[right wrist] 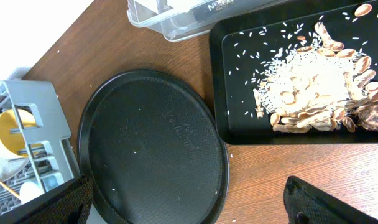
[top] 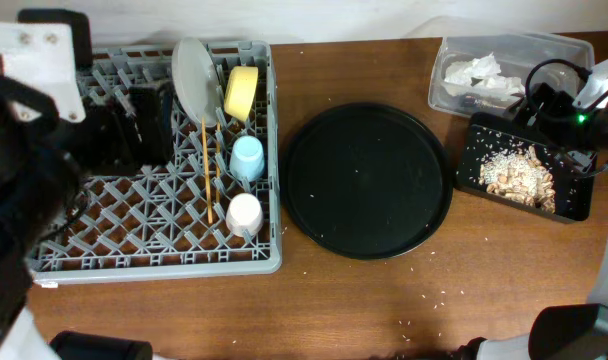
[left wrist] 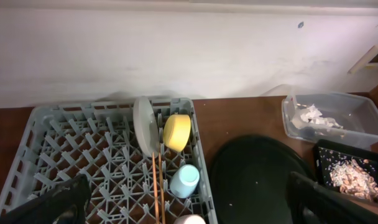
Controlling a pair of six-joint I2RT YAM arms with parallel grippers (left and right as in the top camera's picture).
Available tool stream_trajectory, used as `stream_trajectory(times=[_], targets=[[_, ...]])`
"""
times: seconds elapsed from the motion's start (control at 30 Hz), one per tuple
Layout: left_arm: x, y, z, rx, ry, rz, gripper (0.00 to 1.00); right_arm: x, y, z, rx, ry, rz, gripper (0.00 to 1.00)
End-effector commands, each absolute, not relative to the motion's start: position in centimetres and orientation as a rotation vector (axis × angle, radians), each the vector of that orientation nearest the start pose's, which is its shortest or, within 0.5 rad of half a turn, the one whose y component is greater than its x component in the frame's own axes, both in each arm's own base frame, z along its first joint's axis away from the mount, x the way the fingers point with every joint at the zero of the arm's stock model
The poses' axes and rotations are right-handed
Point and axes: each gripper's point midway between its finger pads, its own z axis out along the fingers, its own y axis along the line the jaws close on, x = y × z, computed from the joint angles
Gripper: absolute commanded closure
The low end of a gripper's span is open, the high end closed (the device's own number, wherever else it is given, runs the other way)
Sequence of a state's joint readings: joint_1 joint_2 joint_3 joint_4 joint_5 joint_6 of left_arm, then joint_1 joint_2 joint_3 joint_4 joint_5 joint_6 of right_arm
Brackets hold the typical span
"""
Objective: Sort waste into correct bins and load items into the dishwasher rack
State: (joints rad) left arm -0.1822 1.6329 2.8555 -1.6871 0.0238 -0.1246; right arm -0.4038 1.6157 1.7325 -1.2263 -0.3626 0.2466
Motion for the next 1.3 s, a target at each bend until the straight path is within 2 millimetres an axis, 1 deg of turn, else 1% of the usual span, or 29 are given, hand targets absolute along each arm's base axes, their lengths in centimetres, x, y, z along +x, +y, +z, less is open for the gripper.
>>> stream_trajectory(times=[0.0, 0.07, 0.13, 0.2, 0.27, 0.3, 0.33, 0.4, 0.47, 0.57, 0.63, 0.67, 0.7, 0.73, 0.77, 0.83, 0.87, 0.93, 1.03, 1.17, 1.23, 1.27], targets=[[23.8, -4.9, 54.1, 0.086, 1.945, -0.229, 0.01, 36.2, -5.3, 28.5, 0.569, 2.490, 0.431, 0.01], [22.3, -4.7, 54.8, 0.085, 1.909, -0.232, 0.01, 36.2, -1.9, 29.1, 0.448, 2.506, 0.462, 0.02], [20.7, -4.4, 55.5, 0.085, 1.874, -0.236, 0.01, 35.9, 2.9, 29.6, 0.278, 2.533, 0.512, 0.02], [19.5, -4.2, 56.1, 0.084, 1.846, -0.238, 0.01, 35.3, 6.6, 29.8, 0.144, 2.553, 0.552, 0.01], [18.3, -3.9, 56.5, 0.083, 1.819, -0.240, 0.01, 35.1, 9.0, 29.2, 0.065, 2.580, 0.577, 0.01], [18.0, -3.9, 56.7, 0.083, 1.811, -0.241, 0.01, 35.3, 9.5, 28.4, 0.053, 2.605, 0.581, 0.02], [17.7, -3.8, 56.7, 0.083, 1.806, -0.242, 0.01, 35.5, 9.8, 28.0, 0.044, 2.620, 0.584, 0.01], [17.5, -3.9, 57.0, 0.087, 1.794, -0.249, 0.01, 35.4, 10.2, 28.0, 0.032, 2.621, 0.588, 0.02], [17.5, -3.9, 56.8, 0.088, 1.802, -0.249, 0.01, 35.4, 10.2, 28.0, 0.032, 2.621, 0.588, 0.02], [18.1, -3.8, 56.2, 0.081, 1.830, -0.235, 0.01, 35.4, 10.2, 28.0, 0.032, 2.621, 0.588, 0.02], [19.8, -3.2, 55.0, 0.047, 1.889, -0.182, 0.01, 35.3, 10.2, 28.1, 0.031, 2.618, 0.588, 0.01], [21.7, -3.1, 53.5, 0.030, 1.956, -0.145, 0.01, 35.3, 10.2, 28.2, 0.030, 2.615, 0.588, 0.02], [22.5, -2.9, 52.9, 0.022, 1.985, -0.124, 0.01, 35.2, 10.2, 28.2, 0.030, 2.615, 0.588, 0.01], [24.0, -2.7, 51.2, 0.038, 2.055, -0.065, 0.01, 35.3, 10.2, 28.2, 0.030, 2.615, 0.588, 0.01], [25.1, -2.3, 49.1, 0.052, 2.132, 0.001, 0.01, 35.3, 10.2, 28.2, 0.030, 2.615, 0.588, 0.01], [25.6, -1.7, 46.9, 0.042, 2.214, 0.055, 0.01, 35.2, 10.2, 28.3, 0.028, 2.614, 0.589, 0.01], [25.7, -1.6, 46.4, 0.040, 2.229, 0.066, 0.01, 35.2, 10.2, 28.3, 0.028, 2.613, 0.589, 0.02], [25.8, -1.6, 46.2, 0.041, 2.239, 0.070, 0.01, 34.9, 10.2, 28.9, 0.024, 2.595, 0.589, 0.02], [25.8, -1.6, 46.2, 0.041, 2.239, 0.070, 0.01, 34.0, 10.1, 30.5, 0.011, 2.548, 0.590, 0.01], [25.8, -1.6, 46.2, 0.041, 2.239, 0.070, 0.01, 33.5, 10.0, 31.4, 0.003, 2.521, 0.591, 0.02], [25.8, -1.6, 46.2, 0.041, 2.239, 0.070, 0.01, 32.7, 11.4, 31.4, -0.052, 2.522, 0.608, 0.02], [25.8, -1.6, 46.2, 0.041, 2.239, 0.070, 0.01, 31.5, 12.5, 30.9, -0.099, 2.538, 0.623, 0.02]])
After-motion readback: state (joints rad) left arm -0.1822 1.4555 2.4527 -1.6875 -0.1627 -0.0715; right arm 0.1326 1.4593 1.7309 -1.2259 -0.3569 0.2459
